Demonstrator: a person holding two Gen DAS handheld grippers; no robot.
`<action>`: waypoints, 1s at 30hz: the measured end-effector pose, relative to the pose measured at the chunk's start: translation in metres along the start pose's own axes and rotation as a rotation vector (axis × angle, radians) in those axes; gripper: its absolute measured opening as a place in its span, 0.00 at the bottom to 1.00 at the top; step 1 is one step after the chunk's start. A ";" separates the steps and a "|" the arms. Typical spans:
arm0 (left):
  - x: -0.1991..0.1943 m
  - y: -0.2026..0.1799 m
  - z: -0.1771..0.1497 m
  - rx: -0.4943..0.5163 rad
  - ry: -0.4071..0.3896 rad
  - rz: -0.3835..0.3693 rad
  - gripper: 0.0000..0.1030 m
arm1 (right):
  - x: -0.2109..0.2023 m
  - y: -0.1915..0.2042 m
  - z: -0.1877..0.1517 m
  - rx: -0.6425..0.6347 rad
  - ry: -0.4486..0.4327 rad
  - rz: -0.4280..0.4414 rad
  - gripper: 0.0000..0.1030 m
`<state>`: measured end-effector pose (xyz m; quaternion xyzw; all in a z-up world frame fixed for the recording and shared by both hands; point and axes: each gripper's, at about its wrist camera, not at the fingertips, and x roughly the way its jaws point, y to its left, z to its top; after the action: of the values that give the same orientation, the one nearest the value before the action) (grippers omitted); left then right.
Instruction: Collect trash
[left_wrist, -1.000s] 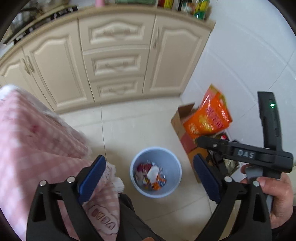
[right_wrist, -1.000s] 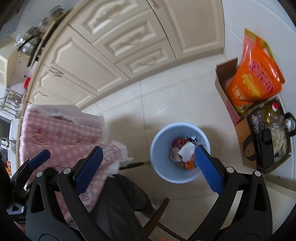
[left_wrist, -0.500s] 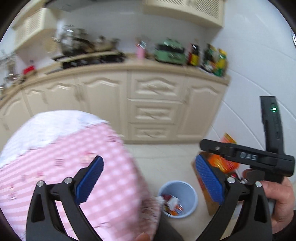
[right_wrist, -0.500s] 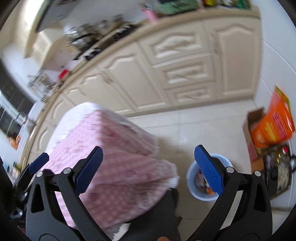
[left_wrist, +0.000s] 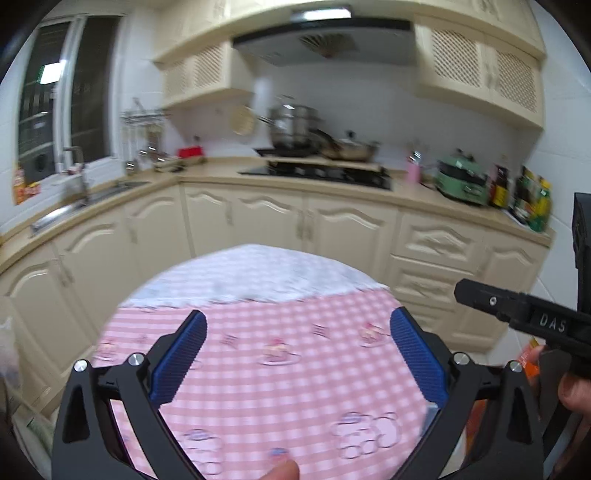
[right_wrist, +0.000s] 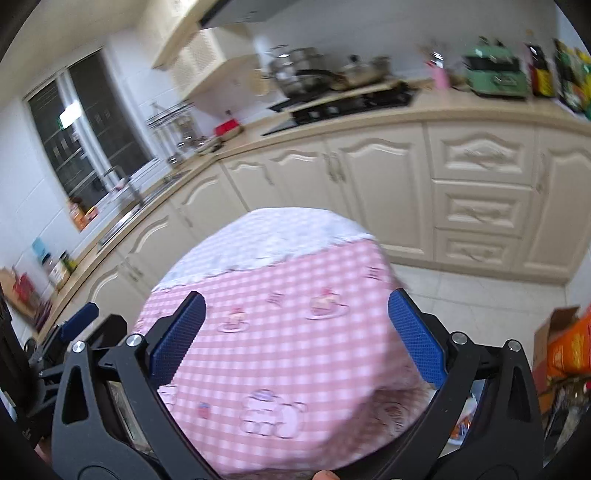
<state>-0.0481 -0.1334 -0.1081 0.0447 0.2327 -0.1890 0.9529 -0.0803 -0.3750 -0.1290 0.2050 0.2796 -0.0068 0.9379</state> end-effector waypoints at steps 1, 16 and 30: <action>-0.008 0.009 0.002 -0.008 -0.014 0.031 0.95 | 0.000 0.013 0.001 -0.021 -0.005 0.005 0.94; -0.108 0.077 0.013 -0.110 -0.178 0.228 0.96 | -0.029 0.128 0.004 -0.241 -0.140 0.047 0.94; -0.128 0.091 0.019 -0.154 -0.226 0.254 0.96 | -0.053 0.153 -0.001 -0.300 -0.221 0.026 0.94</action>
<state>-0.1107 -0.0093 -0.0328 -0.0207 0.1305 -0.0526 0.9898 -0.1056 -0.2400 -0.0437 0.0643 0.1703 0.0246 0.9830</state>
